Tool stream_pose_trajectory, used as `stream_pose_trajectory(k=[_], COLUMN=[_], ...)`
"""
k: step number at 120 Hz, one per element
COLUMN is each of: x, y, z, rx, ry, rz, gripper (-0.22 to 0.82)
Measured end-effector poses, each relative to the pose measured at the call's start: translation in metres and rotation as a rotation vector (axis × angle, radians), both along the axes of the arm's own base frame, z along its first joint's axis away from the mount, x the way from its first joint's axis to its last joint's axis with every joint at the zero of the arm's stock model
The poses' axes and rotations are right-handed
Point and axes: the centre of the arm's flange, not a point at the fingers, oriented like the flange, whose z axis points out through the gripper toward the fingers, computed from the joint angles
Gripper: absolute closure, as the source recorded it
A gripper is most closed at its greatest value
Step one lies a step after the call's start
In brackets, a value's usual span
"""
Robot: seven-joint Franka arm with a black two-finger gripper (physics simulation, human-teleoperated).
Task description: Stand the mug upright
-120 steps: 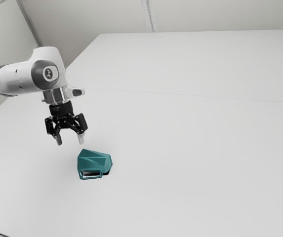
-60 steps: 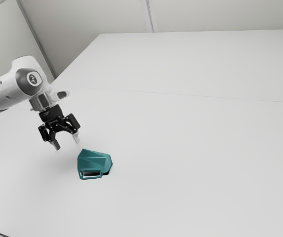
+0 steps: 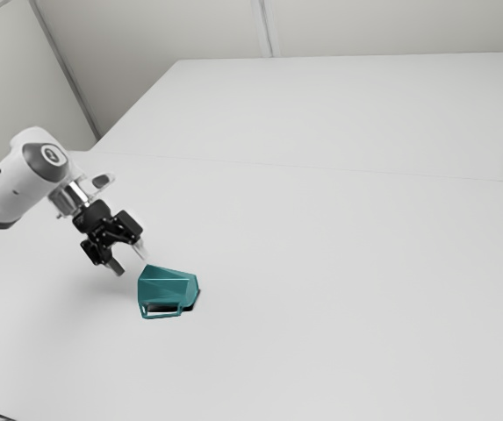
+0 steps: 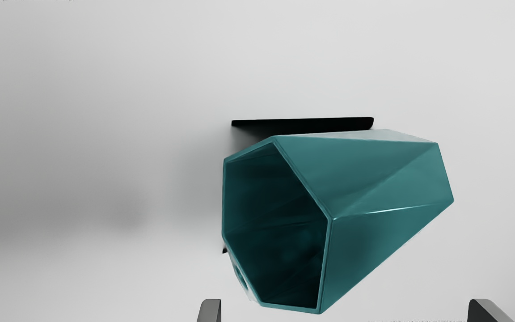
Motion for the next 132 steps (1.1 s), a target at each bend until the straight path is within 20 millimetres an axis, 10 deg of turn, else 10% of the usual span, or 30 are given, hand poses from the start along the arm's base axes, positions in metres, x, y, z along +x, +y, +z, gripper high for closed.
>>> stream_pose_trajectory(k=[132], x=[-0.030], y=[-0.017], z=[-0.039], rx=[-0.321], ry=[-0.206], rz=[-0.105], gripper=[0.00])
